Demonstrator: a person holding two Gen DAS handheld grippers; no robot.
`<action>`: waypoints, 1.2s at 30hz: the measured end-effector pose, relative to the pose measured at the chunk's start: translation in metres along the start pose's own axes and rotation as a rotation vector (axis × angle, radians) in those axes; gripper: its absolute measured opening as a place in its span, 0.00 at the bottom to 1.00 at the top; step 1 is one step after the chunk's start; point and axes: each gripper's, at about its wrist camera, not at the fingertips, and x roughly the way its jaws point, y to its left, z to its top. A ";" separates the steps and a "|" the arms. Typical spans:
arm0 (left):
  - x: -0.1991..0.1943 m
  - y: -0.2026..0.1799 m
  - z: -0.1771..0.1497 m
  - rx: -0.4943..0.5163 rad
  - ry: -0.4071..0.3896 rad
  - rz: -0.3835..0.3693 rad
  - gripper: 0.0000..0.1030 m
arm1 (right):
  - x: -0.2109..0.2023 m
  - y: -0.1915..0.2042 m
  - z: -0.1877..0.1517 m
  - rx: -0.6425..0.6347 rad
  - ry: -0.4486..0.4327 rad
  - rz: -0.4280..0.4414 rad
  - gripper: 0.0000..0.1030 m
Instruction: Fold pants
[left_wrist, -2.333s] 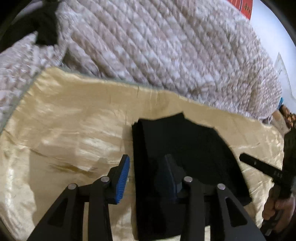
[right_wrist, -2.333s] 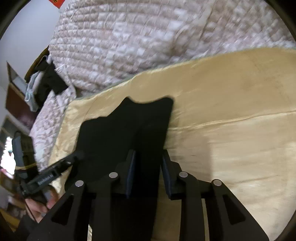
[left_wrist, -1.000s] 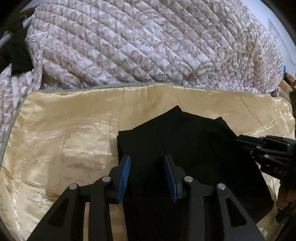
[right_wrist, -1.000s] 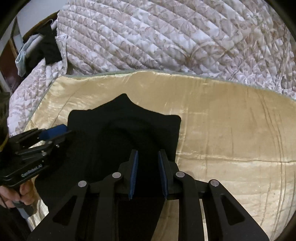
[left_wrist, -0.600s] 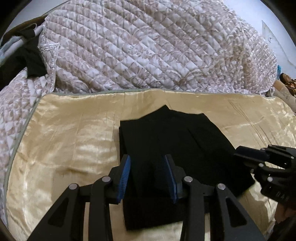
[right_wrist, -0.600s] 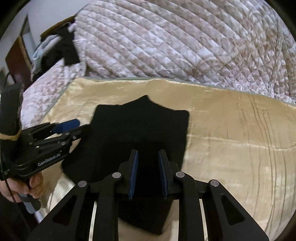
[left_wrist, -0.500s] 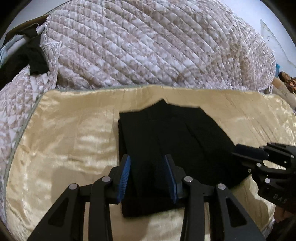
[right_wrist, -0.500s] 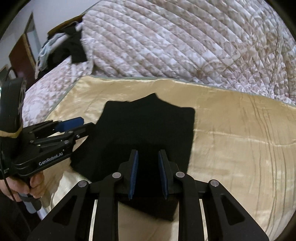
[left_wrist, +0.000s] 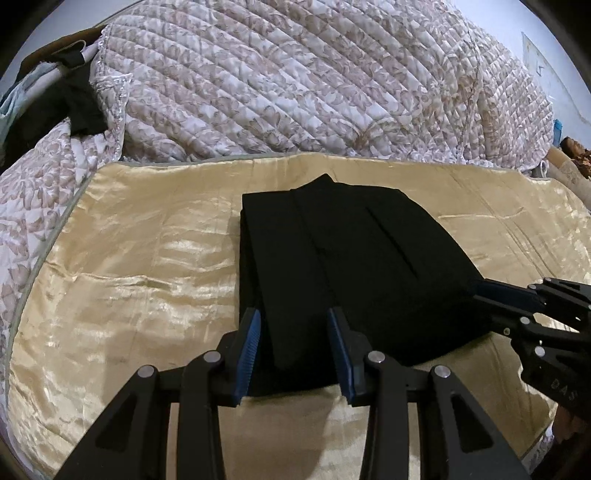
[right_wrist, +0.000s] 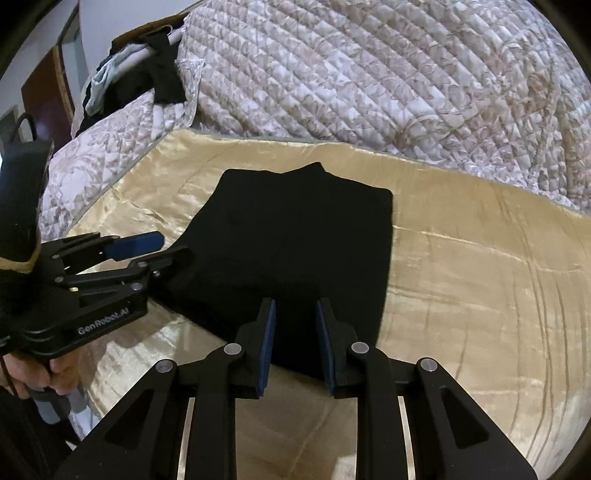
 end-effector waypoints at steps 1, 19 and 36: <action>0.001 0.001 -0.001 -0.001 0.003 0.000 0.39 | -0.001 -0.001 -0.001 0.005 0.000 0.001 0.22; -0.015 0.018 -0.018 -0.081 0.011 0.003 0.39 | -0.015 -0.012 -0.018 0.073 0.003 -0.007 0.22; 0.000 0.007 -0.043 -0.045 0.082 0.023 0.47 | -0.009 -0.015 -0.042 0.065 0.077 -0.053 0.48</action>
